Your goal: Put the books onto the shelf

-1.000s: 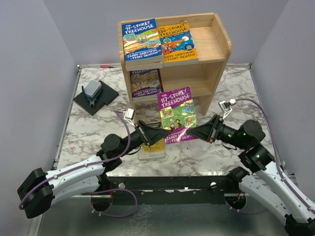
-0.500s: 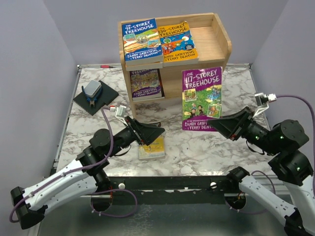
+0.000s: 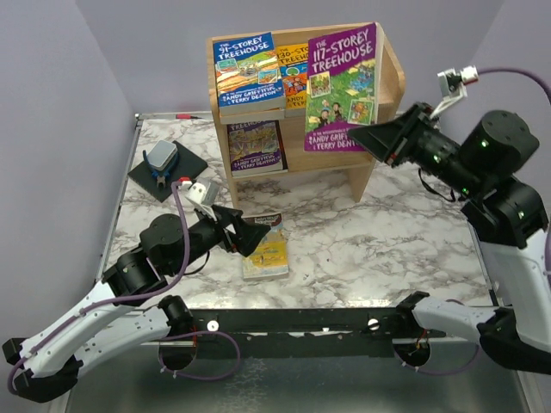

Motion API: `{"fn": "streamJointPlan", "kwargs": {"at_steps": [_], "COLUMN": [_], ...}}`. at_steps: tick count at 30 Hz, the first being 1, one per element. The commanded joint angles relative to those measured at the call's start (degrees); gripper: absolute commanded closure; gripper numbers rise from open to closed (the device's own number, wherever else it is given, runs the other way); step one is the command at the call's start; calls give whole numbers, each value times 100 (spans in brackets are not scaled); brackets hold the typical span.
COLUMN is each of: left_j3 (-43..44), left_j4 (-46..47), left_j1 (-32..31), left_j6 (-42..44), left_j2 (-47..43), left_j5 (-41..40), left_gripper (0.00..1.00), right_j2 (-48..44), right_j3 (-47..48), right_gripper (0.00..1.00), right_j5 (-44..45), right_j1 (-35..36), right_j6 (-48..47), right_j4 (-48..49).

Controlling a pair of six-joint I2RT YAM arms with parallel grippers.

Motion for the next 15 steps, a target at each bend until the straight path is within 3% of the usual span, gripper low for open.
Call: {"fn": "streamJointPlan", "kwargs": {"at_steps": [1, 9, 15], "left_j3": [87, -179, -404], "left_j4": [-605, -588, -566], "left_j1": [12, 13, 9], "left_j6": [679, 936, 1032], "left_j2": [-68, -211, -372], "left_j5": [28, 391, 503], "left_gripper": [1, 1, 1], "right_j2": [789, 2030, 2413], "right_j3": [1040, 2673, 3069], "right_gripper": [100, 100, 100], "right_j5": [4, -122, -741], "right_j1": [-10, -119, -752], "right_j6": [-181, -3, 337], "right_j4": [34, -485, -661]}}
